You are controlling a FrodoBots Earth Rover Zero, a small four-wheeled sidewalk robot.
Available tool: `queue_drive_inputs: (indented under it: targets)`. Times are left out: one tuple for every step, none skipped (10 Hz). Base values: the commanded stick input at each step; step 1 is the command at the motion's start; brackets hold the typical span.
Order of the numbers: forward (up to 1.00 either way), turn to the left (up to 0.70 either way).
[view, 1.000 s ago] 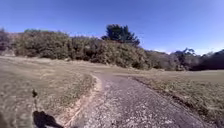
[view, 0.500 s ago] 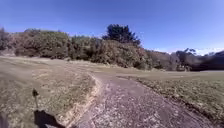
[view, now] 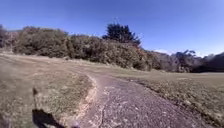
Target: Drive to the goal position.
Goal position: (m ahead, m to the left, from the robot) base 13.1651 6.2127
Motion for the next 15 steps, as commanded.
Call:
queue_drive_inputs:
  targets:
    - [0.7, 0.0]
    - [0.7, 0.0]
    - [0.7, 0.0]
    - [0.7, 0.0]
    - [0.7, 0.0]
    - [0.7, 0.0]
    - [0.7, 0.0]
    - [0.7, 0.0]
    - [0.7, 0.0]
    - [0.7, 0.0]
    - [0.7, 0.0]
    - [0.7, 0.0]
    - [0.7, 0.0]
    - [0.7, 0.0]
    - [0.7, 0.0]
